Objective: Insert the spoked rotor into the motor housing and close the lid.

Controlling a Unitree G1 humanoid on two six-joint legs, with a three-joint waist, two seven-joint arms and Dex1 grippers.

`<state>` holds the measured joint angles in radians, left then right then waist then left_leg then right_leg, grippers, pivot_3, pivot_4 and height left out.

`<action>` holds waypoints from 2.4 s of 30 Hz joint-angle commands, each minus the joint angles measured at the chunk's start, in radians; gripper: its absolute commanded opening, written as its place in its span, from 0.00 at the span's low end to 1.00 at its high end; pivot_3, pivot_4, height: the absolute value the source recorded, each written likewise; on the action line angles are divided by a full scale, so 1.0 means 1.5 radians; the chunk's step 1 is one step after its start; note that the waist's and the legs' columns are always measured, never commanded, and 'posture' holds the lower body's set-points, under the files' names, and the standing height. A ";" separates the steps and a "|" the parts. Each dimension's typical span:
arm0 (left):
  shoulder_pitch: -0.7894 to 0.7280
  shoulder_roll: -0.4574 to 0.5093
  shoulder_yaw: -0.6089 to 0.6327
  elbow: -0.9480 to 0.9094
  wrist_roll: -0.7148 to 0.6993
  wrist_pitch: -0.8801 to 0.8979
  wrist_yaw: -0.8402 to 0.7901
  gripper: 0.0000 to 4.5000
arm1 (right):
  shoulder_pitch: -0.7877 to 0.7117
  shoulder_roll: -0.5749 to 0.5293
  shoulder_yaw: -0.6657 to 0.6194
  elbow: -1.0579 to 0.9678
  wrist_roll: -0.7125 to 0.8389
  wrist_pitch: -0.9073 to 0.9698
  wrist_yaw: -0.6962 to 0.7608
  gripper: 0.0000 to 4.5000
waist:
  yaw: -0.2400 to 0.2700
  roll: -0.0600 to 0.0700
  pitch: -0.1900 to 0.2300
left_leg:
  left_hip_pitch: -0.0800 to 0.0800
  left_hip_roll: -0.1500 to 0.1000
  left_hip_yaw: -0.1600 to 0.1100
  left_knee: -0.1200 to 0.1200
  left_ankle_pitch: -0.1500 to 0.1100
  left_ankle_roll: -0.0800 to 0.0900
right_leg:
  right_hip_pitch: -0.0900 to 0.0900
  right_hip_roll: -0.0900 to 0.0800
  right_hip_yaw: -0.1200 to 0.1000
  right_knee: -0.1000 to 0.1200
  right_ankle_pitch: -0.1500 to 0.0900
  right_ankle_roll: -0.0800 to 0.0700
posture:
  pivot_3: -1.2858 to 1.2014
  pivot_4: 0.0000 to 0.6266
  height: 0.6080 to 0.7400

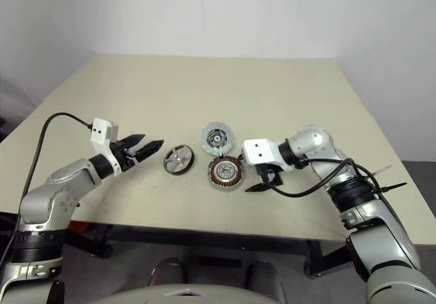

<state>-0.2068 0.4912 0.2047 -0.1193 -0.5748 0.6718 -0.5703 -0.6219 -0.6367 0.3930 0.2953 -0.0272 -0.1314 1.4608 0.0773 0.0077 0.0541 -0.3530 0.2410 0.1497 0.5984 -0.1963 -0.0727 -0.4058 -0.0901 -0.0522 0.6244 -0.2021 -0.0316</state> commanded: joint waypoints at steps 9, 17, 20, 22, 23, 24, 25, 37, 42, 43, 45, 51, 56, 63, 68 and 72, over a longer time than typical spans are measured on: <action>0.001 0.009 0.019 -0.021 0.002 -0.014 0.000 1.00 | -0.081 0.033 0.026 0.112 -0.043 -0.093 -0.006 0.86 | -0.004 0.000 0.000 | 0.000 0.000 0.000 0.000 0.000 0.000 | 0.000 0.000 0.000 0.000 0.000 0.000 | 0.52 0.00 1.00; 0.007 0.011 0.023 -0.025 0.003 -0.015 0.003 1.00 | -0.081 0.021 0.018 0.117 -0.039 -0.110 0.004 0.49 | -0.004 0.000 0.000 | 0.000 0.000 0.000 0.000 0.000 0.000 | 0.000 0.000 0.000 0.000 0.000 0.000 | 0.52 0.00 1.00; 0.005 0.011 0.022 -0.023 0.004 -0.016 0.003 1.00 | -0.074 0.018 0.019 0.107 -0.039 -0.107 0.004 0.49 | -0.004 0.000 0.000 | 0.000 0.000 0.000 0.000 0.000 0.000 | 0.000 0.000 0.000 0.000 0.000 0.000 | 0.52 0.00 1.00; 0.004 0.011 0.022 -0.021 0.005 -0.018 0.003 1.00 | -0.069 0.018 0.021 0.099 -0.041 -0.104 0.002 0.49 | -0.004 0.000 0.000 | 0.000 0.000 0.000 0.000 0.000 0.000 | 0.000 0.000 0.000 0.000 0.000 0.000 | 0.52 0.00 1.00; 0.003 0.011 0.022 -0.020 0.005 -0.018 0.003 1.00 | -0.068 0.017 0.023 0.096 -0.044 -0.103 0.000 0.49 | -0.004 0.000 0.000 | 0.000 0.000 0.000 0.000 0.000 0.000 | 0.000 0.000 0.000 0.000 0.000 0.000 | 0.52 0.00 1.00; 0.002 0.011 0.021 -0.019 0.006 -0.019 0.003 1.00 | -0.066 0.017 0.024 0.093 -0.046 -0.102 -0.002 0.49 | -0.004 0.000 0.000 | 0.000 0.000 0.000 0.000 0.000 0.000 | 0.000 0.000 0.000 0.000 0.000 0.000 | 0.52 0.00 1.00; 0.001 0.012 0.022 -0.017 0.006 -0.020 0.003 1.00 | -0.063 0.015 0.025 0.087 -0.046 -0.099 0.000 0.49 | -0.004 0.000 0.000 | 0.000 0.000 0.000 0.000 0.000 0.000 | 0.000 0.000 0.000 0.000 0.000 0.000 | 0.52 0.00 1.00; -0.002 0.019 0.033 -0.006 0.008 -0.028 0.004 1.00 | -0.068 0.017 0.027 0.071 -0.046 -0.105 0.000 0.00 | -0.003 0.000 0.000 | 0.000 0.000 0.000 0.000 0.000 0.000 | 0.000 0.000 0.000 0.000 0.000 0.000 | 0.52 0.00 1.00; -0.002 0.021 0.038 -0.004 0.011 -0.031 0.007 1.00 | -0.089 0.028 0.028 0.093 -0.059 -0.112 -0.017 0.00 | -0.004 0.000 0.000 | 0.000 0.000 0.000 0.000 0.000 0.000 | 0.000 0.000 0.000 0.000 0.000 0.000 | 0.52 0.00 1.00; -0.001 0.021 0.039 -0.004 0.011 -0.032 0.007 1.00 | -0.095 0.031 0.026 0.097 -0.062 -0.112 -0.023 0.00 | -0.004 0.000 0.000 | 0.000 0.000 0.000 0.000 0.000 0.000 | 0.000 0.000 0.000 0.000 0.000 0.000 | 0.52 0.00 1.00; 0.000 0.021 0.039 -0.003 0.013 -0.034 0.008 1.00 | -0.110 0.038 0.026 0.108 -0.072 -0.114 -0.036 0.00 | -0.005 0.000 0.000 | 0.001 0.000 0.000 0.000 0.000 0.000 | 0.000 0.000 0.000 0.000 0.000 0.000 | 0.52 0.00 1.00; -0.002 0.016 0.037 0.001 0.018 -0.039 0.011 1.00 | -0.168 0.082 0.028 0.173 -0.116 -0.130 -0.100 0.00 | -0.006 0.000 0.000 | 0.000 0.000 0.000 0.000 0.000 0.000 | 0.000 0.000 0.000 0.000 0.000 0.000 | 0.52 0.00 1.00; -0.002 0.017 0.037 -0.004 0.018 -0.038 0.012 1.00 | -0.197 0.120 0.039 0.240 -0.148 -0.148 -0.140 0.00 | -0.006 0.000 0.000 | -0.001 0.000 0.000 -0.001 0.000 0.000 | -0.001 0.000 0.000 -0.001 0.000 0.000 | 0.52 0.00 1.00; 0.000 0.026 0.050 -0.010 0.016 -0.036 0.014 1.00 | -0.206 0.162 0.057 0.321 -0.174 -0.190 -0.177 0.00 | -0.006 0.000 0.000 | -0.001 0.000 0.000 -0.001 0.000 0.000 | -0.001 0.000 0.000 0.000 0.000 0.000 | 0.52 0.00 1.00; 0.005 0.023 0.050 -0.016 0.017 -0.036 0.016 1.00 | -0.212 0.163 0.052 0.344 -0.177 -0.199 -0.188 0.00 | -0.007 0.000 0.000 | 0.002 0.000 0.000 -0.001 0.000 0.000 | 0.000 0.000 0.000 0.000 0.000 0.000 | 0.52 0.00 1.00; 0.005 0.020 0.047 -0.017 0.018 -0.036 0.018 1.00 | -0.208 0.153 0.043 0.334 -0.163 -0.224 -0.180 0.20 | -0.007 0.000 0.000 | 0.002 0.000 0.000 -0.001 0.000 0.000 | 0.000 0.000 0.000 0.000 0.000 -0.001 | 0.52 0.00 1.00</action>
<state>-0.1915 0.5172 0.2612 -0.1122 -0.5467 0.6317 -0.5468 -0.9114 -0.3983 0.4798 0.8125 -0.2848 -0.4406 1.1948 0.0666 0.0075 0.0543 -0.3509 0.2413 0.1496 0.5969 -0.1964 -0.0728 -0.4057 -0.0895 -0.0520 0.6244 -0.2017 -0.0329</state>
